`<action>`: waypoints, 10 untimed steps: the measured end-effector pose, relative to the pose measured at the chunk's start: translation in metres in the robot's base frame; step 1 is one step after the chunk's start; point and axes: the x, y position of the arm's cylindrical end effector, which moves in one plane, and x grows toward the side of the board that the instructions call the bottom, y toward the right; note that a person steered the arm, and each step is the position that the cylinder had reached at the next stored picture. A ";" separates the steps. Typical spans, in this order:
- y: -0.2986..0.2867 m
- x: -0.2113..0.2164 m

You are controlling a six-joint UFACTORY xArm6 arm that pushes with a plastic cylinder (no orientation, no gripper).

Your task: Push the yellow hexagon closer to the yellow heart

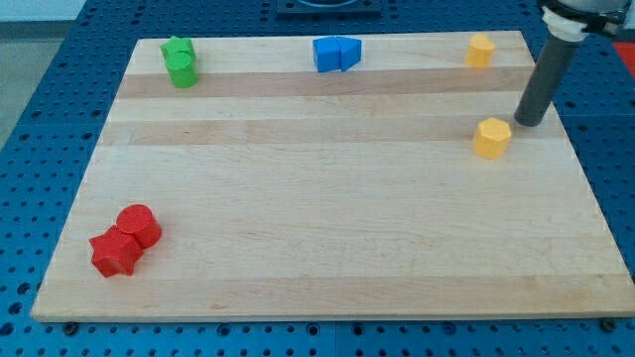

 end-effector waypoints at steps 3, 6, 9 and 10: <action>-0.004 0.034; -0.061 0.062; -0.062 0.007; -0.056 0.002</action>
